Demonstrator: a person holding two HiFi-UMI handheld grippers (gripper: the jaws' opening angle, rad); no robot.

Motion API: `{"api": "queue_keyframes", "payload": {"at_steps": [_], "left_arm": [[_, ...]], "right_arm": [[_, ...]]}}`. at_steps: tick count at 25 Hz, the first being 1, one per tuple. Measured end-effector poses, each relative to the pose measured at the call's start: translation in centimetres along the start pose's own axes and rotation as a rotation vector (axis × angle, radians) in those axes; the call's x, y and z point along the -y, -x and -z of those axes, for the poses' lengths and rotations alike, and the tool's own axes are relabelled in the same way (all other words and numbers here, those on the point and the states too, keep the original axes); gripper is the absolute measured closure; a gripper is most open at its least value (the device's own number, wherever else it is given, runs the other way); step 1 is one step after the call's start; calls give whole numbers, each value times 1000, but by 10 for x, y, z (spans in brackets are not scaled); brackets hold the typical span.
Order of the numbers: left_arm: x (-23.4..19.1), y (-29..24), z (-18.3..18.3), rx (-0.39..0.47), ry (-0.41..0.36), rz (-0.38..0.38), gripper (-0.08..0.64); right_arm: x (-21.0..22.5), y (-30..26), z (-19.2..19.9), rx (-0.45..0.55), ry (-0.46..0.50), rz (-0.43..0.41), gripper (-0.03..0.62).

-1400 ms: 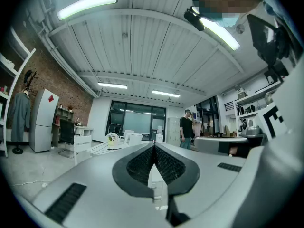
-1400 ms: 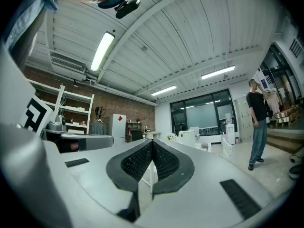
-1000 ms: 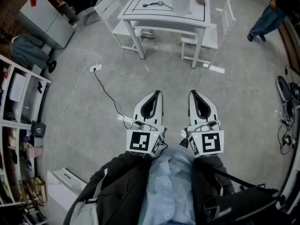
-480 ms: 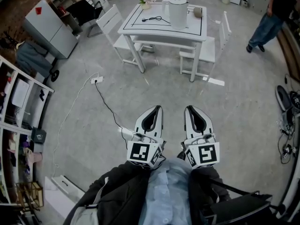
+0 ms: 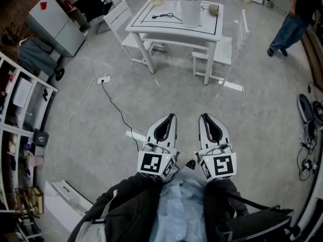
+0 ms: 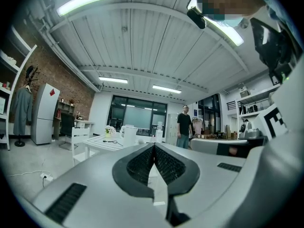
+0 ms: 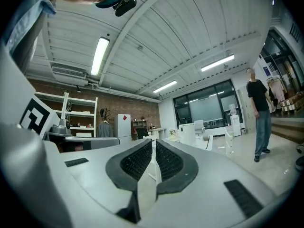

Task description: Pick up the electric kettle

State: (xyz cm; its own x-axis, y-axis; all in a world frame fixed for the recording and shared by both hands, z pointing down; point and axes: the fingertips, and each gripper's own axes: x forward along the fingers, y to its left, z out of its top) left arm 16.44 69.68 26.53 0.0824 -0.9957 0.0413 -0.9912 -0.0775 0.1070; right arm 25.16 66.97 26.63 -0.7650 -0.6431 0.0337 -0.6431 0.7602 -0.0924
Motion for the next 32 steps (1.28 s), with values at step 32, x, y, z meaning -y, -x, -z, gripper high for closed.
{"api": "queue_keyframes", "payload": {"at_steps": [32], "left_arm": [[-178, -137, -26, 48, 24, 77, 555]], "right_arm": [[0, -219, -10, 6, 45, 81, 574]]}}
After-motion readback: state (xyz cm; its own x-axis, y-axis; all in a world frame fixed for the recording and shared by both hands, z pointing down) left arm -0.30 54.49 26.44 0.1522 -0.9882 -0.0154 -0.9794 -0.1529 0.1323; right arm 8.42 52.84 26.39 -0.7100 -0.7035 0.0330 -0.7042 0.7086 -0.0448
